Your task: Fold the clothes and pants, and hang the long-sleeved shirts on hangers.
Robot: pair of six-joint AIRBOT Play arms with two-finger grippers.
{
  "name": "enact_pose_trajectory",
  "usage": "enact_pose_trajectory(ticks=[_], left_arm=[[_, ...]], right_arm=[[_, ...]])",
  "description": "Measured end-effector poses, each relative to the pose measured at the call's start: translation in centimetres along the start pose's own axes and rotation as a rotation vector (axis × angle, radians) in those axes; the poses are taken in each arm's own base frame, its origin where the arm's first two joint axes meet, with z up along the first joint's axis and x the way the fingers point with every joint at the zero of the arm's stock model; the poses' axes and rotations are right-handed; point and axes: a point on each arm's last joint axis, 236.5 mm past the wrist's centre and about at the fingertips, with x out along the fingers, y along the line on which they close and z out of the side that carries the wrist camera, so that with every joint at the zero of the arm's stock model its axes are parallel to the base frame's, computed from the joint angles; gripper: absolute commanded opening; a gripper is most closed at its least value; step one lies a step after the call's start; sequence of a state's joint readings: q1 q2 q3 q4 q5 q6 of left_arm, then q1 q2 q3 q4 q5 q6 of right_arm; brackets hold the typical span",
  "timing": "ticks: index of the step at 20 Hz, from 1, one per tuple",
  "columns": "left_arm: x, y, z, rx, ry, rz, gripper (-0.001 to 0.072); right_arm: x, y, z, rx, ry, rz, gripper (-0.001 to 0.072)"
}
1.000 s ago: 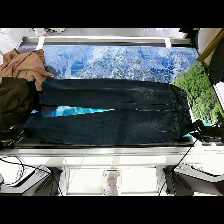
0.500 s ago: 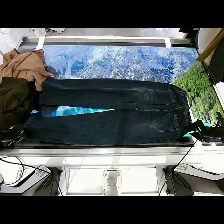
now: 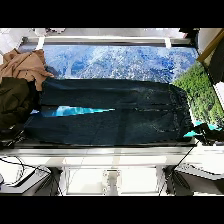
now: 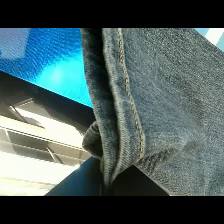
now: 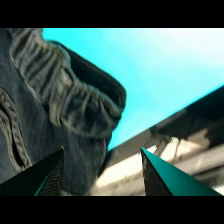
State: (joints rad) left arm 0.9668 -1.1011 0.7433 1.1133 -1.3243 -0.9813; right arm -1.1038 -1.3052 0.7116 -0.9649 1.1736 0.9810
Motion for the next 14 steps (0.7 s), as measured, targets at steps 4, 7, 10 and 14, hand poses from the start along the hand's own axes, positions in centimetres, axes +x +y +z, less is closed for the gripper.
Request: enact_pose_trajectory(ticks=[4,7,10,14], left_arm=[[0.0,0.0,0.0,0.000,-0.002,0.001,0.0017],[0.0,0.0,0.1,0.000,-0.003,0.002,0.0016],[0.0,0.0,0.1,0.000,-0.003,0.002,0.0017],[-0.8,-0.2,0.5,0.007,-0.005,0.000,0.0016]], right_arm=[[1.0,0.6,0.6,0.002,-0.027,0.037,0.0510],[2.4,1.8,0.4,-0.011,0.001,0.071,0.0463],[3.5,2.4,0.2,-0.031,0.022,0.076,0.0229],[2.5,4.7,0.0,-0.091,0.069,0.136,0.0062]])
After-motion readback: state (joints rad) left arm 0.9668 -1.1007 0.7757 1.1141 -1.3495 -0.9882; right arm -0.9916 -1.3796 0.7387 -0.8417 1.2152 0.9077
